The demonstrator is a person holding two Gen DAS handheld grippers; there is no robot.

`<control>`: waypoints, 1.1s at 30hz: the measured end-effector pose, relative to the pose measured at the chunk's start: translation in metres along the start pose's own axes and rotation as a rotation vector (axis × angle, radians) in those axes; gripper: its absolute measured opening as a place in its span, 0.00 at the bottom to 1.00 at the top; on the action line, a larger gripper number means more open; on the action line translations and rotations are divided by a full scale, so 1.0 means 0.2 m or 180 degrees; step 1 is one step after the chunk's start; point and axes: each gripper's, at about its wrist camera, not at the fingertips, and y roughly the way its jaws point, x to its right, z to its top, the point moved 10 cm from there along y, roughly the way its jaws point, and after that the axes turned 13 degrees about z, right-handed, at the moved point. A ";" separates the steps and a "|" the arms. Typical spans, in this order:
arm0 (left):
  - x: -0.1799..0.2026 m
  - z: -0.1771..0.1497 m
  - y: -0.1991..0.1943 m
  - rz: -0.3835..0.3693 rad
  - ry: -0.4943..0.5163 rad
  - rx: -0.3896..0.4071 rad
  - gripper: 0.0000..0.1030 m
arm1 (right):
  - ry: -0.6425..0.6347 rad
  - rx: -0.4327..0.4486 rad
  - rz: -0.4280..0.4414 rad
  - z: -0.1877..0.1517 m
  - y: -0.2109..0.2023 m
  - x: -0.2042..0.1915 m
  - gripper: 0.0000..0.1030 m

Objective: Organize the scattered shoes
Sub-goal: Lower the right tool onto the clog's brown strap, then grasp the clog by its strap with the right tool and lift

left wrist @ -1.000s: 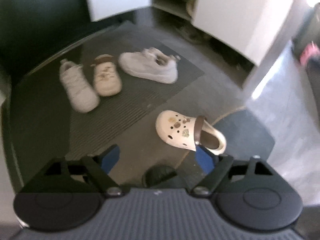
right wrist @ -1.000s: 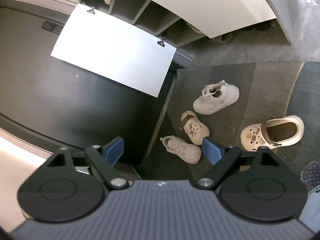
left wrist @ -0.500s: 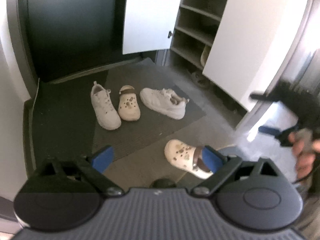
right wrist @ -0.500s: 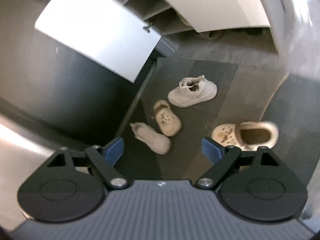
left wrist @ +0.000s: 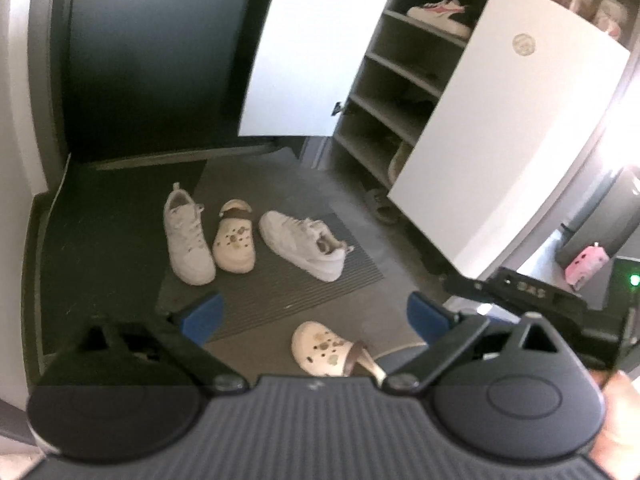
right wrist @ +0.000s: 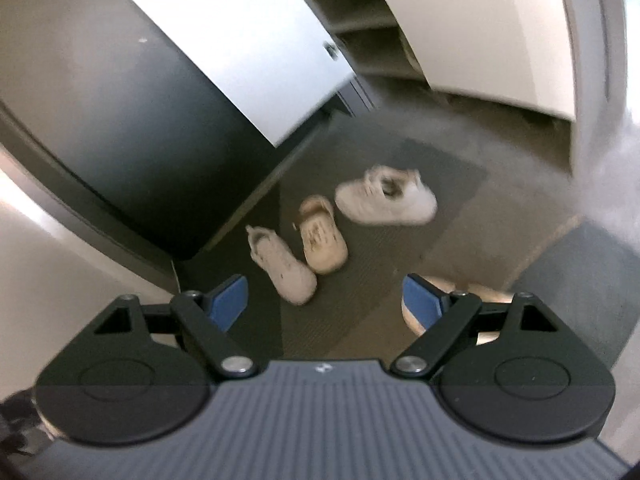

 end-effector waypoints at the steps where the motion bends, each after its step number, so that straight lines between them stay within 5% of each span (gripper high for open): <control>1: 0.04 0.03 -0.04 -0.0008 0.0064 0.0085 0.96 | -0.0071 -0.0003 0.0026 0.03 0.01 0.00 0.85; 8: 0.19 0.01 -0.14 -0.0120 0.0386 0.0220 0.96 | -0.0665 -0.0249 -0.0048 0.07 0.19 0.12 0.84; 15: 0.15 -0.05 -0.17 -0.0111 0.0431 0.0264 0.96 | -0.0998 -0.0688 -0.0171 -0.19 0.48 0.48 0.83; 21: 0.04 -0.04 -0.15 0.0015 0.0217 0.0242 0.96 | -0.0702 -0.0760 -0.0516 -0.35 0.67 0.86 0.62; 23: -0.03 -0.05 -0.14 0.0121 0.0155 0.0212 0.96 | -0.0446 -0.0850 -0.0587 -0.43 0.76 1.00 0.42; 28: -0.25 -0.07 -0.11 0.0427 -0.0001 0.0134 0.96 | 0.0023 -0.0999 -0.0892 -0.64 0.93 1.30 0.24; 33: -0.40 -0.07 -0.05 0.0677 -0.0163 0.0067 0.96 | 0.0124 -0.0926 -0.0887 -0.70 1.04 1.37 0.23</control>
